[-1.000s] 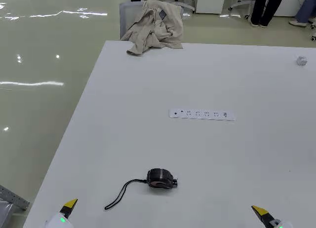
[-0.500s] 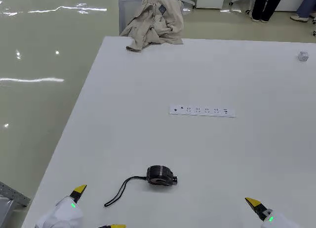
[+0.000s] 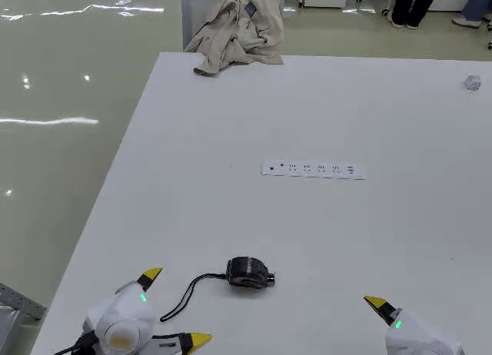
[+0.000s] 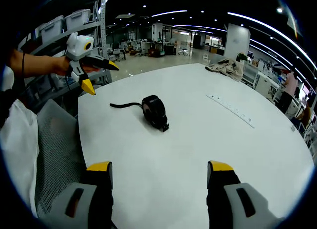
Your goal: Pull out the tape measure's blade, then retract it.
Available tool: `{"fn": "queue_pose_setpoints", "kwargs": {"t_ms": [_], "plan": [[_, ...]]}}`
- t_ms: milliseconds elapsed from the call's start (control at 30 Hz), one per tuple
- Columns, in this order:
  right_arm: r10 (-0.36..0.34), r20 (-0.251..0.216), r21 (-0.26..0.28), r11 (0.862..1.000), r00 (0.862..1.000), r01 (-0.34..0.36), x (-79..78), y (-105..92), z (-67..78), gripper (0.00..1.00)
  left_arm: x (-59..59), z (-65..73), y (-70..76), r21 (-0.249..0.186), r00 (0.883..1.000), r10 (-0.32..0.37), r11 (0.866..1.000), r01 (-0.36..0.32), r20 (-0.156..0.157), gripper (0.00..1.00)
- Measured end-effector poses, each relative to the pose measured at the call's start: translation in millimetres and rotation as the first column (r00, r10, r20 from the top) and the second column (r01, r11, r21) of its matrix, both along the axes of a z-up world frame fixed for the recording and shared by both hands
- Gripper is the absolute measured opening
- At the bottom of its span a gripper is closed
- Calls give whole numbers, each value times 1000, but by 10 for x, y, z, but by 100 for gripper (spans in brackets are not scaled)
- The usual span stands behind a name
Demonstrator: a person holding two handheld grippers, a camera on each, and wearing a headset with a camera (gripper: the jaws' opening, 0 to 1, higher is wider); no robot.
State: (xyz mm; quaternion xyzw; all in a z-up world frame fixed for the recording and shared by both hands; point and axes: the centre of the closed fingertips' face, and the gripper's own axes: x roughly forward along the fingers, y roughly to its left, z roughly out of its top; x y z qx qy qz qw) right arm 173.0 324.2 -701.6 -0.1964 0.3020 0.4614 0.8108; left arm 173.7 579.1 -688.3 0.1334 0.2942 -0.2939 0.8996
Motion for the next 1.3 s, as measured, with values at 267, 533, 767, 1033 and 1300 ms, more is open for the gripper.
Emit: {"fn": "queue_pose_setpoints", "kwargs": {"t_ms": [267, 533, 767, 1033, 1300], "plan": [[64, -5, -19, 998, 998, -64, 49, 155, -48, 80, 187, -51, -156, 19, 998, -67, 998, 67, 9, 92], [106, -13, -32, 994, 994, -106, 127, 284, -129, 79, 344, -176, -325, 31, 990, -139, 990, 139, -7, 89], [136, -31, -47, 989, 990, -138, 254, 345, -207, 78, 504, -258, -437, 65, 977, -212, 975, 213, -18, 87], [171, -40, -63, 983, 985, -173, 413, 435, -325, 77, 646, -362, -523, 84, 961, -275, 957, 278, -41, 84], [225, -49, -76, 971, 973, -229, 559, 587, -397, 77, 746, -459, -647, 109, 933, -355, 927, 359, -60, 81]]}}
